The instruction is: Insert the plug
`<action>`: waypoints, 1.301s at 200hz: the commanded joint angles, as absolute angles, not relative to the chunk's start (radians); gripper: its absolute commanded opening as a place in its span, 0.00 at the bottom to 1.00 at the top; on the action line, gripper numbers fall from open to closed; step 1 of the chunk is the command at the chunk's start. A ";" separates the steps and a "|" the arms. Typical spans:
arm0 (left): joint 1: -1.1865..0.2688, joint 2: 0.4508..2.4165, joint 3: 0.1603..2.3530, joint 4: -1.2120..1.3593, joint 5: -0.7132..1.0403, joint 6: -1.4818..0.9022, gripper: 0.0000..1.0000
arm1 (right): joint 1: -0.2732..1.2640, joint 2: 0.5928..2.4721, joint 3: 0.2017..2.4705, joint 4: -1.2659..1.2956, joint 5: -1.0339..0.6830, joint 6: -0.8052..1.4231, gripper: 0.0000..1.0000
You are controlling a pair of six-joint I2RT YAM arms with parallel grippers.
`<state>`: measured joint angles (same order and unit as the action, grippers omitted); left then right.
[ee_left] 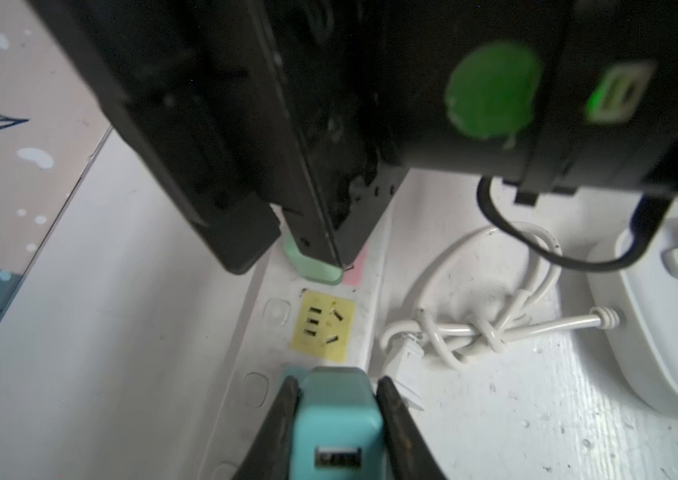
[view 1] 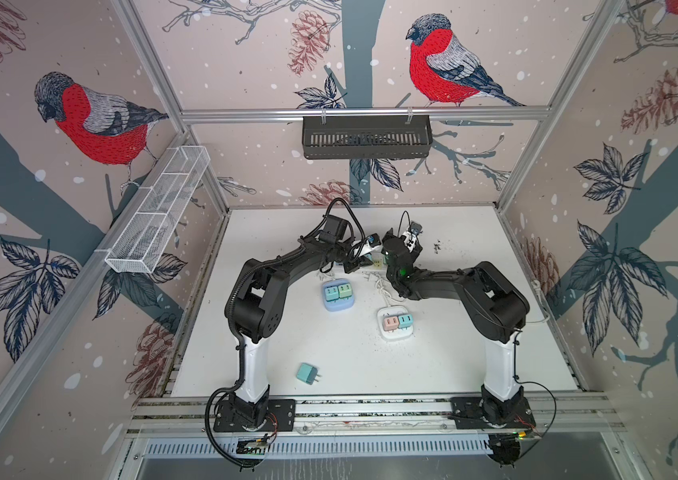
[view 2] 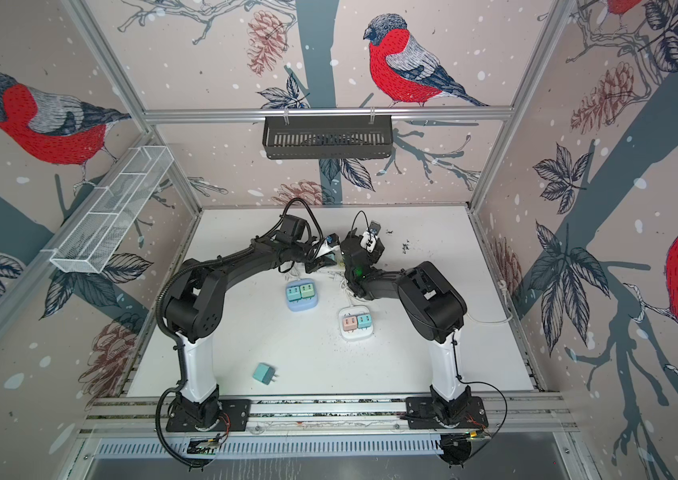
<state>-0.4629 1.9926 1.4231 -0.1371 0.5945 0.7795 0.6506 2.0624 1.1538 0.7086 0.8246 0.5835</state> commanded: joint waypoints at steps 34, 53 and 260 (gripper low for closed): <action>-0.462 1.951 1.383 -0.070 0.601 0.750 0.00 | 0.665 2.182 1.291 0.643 0.917 0.553 0.83; -0.461 1.942 1.372 -0.065 0.604 0.753 0.00 | 0.665 2.189 1.294 0.674 0.908 0.526 0.83; -0.467 1.996 1.429 -0.147 0.658 0.835 0.00 | 0.657 2.021 1.145 0.798 0.828 0.430 0.86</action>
